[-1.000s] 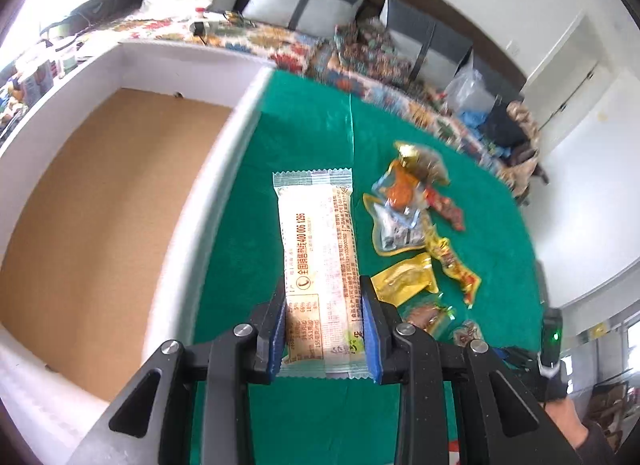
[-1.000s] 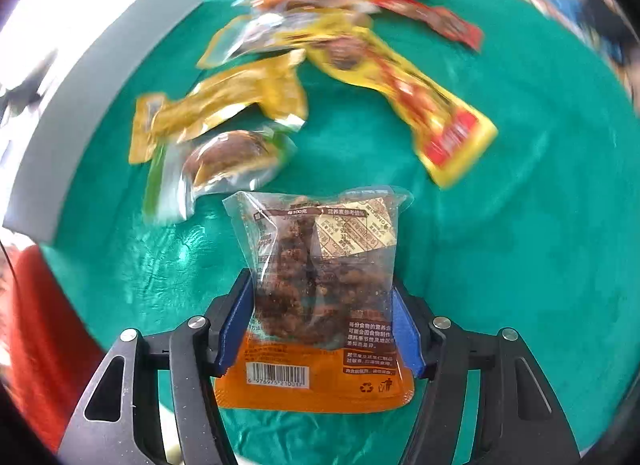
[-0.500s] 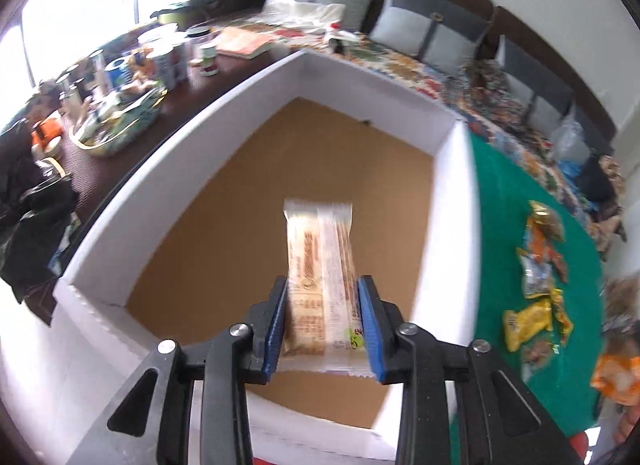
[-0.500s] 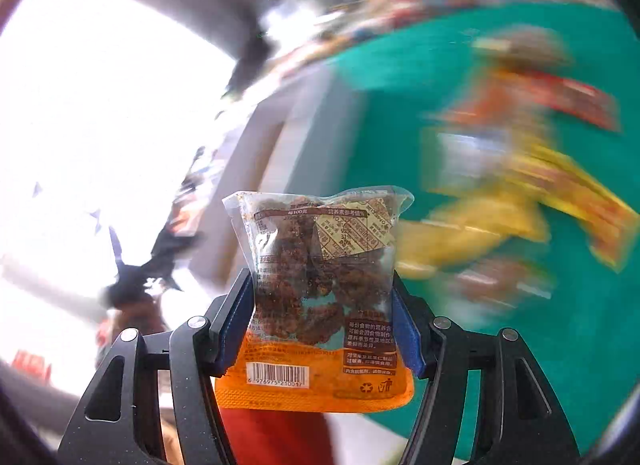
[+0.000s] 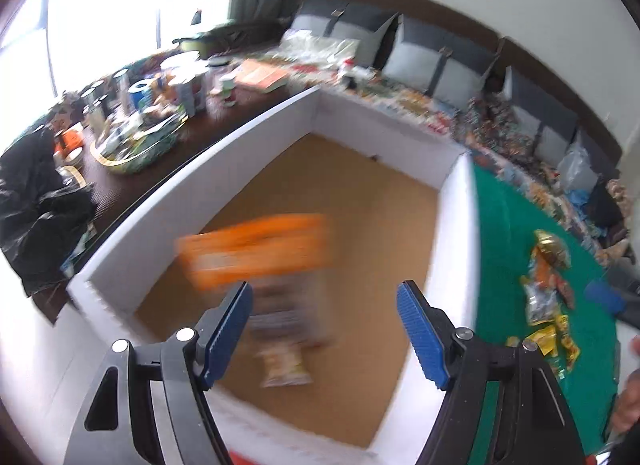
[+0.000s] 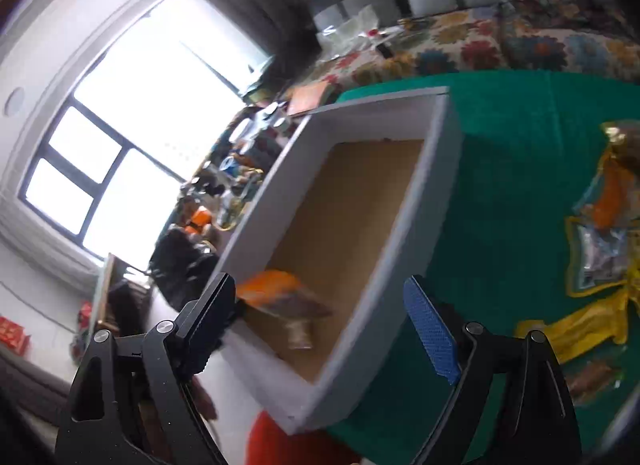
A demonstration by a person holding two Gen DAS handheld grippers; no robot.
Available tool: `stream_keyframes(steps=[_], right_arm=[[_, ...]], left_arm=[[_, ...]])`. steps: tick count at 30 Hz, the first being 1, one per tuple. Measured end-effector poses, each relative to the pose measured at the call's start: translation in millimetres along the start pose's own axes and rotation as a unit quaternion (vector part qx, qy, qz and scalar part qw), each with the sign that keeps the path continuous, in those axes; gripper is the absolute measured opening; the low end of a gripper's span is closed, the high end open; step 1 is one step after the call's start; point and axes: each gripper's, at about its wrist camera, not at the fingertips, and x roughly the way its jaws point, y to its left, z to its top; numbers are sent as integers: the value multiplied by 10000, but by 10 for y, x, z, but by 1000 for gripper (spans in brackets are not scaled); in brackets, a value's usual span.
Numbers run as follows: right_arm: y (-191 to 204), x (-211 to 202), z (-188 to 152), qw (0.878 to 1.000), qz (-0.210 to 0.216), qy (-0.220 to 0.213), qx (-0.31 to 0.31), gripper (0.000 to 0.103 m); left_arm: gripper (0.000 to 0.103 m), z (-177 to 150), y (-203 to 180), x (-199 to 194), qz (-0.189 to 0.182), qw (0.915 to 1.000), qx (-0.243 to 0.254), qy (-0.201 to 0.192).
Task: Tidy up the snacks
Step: 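Carry both snacks over the white box and open both tools, then return both tools to the snack pile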
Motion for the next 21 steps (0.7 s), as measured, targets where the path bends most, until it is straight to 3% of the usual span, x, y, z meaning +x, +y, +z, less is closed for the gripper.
stream_keyframes(steps=[3, 5, 10, 15, 21], right_arm=[[-714, -195, -310, 9933, -1113, -125, -285, 89], [-1215, -329, -577, 9824, -1825, -166, -351, 89], [-2500, -934, -1417, 9416, -3352, -287, 166, 89], [-3343, -1447, -1864, 9091, -4080, -401, 745, 89], [-3731, -1516, -1704, 8998, -4209, -681, 928, 89]], left_arm=[[75, 6, -365, 54, -267, 9988, 254, -321], [75, -11, -575, 257, -294, 9979, 495, -283], [74, -167, -758, 845, -381, 9974, 315, 525], [74, -239, -950, 817, -258, 9963, 607, 558], [79, -373, -945, 757, -358, 9962, 389, 688]])
